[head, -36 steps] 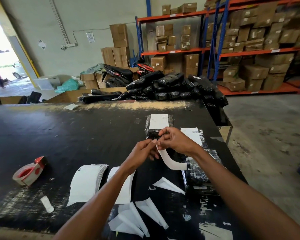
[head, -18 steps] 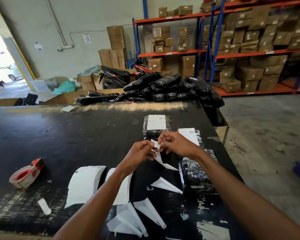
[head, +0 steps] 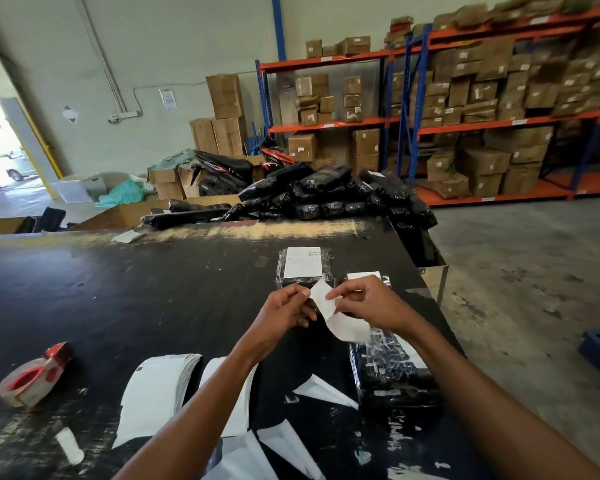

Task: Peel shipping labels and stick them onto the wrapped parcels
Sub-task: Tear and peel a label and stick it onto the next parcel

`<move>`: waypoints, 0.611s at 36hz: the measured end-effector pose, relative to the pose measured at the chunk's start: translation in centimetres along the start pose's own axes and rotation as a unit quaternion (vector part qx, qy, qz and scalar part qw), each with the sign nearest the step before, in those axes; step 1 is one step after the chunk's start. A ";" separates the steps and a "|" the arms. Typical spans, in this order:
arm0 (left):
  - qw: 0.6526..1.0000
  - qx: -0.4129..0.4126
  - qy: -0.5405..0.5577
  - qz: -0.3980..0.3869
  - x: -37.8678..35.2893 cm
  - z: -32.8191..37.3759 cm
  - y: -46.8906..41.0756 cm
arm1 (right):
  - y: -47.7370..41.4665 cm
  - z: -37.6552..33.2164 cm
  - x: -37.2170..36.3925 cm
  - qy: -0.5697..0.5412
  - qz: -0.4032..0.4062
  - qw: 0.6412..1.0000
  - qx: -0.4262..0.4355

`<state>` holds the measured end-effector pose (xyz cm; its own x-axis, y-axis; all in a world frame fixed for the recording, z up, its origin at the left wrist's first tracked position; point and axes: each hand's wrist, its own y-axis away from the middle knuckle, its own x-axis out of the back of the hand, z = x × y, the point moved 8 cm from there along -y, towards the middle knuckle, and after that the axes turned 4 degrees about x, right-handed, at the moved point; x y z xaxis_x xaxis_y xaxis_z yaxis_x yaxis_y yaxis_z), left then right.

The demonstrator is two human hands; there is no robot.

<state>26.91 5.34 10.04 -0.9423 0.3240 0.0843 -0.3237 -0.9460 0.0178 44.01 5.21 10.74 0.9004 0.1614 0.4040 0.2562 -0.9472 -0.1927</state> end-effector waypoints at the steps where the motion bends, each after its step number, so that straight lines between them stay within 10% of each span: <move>1: 1.000 -0.004 -0.001 -0.001 -0.3 0.2 -0.1 | 0.2 0.2 0.1 -0.010 -0.005 1.000 -0.004; 17: 0.983 -0.164 -0.049 0.072 -5.5 4.3 -0.5 | 2.3 3.4 0.3 0.124 0.012 0.992 -0.038; 22: 0.988 -0.011 0.073 0.138 -4.4 -0.5 -1.4 | 3.6 5.5 2.3 -0.046 0.023 0.994 -0.092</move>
<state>31.49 5.26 9.12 -0.9967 0.0526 -0.0618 -0.0522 -0.9986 -0.0069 48.92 3.73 6.05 0.9402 0.1344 0.3128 0.1540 -0.9873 -0.0386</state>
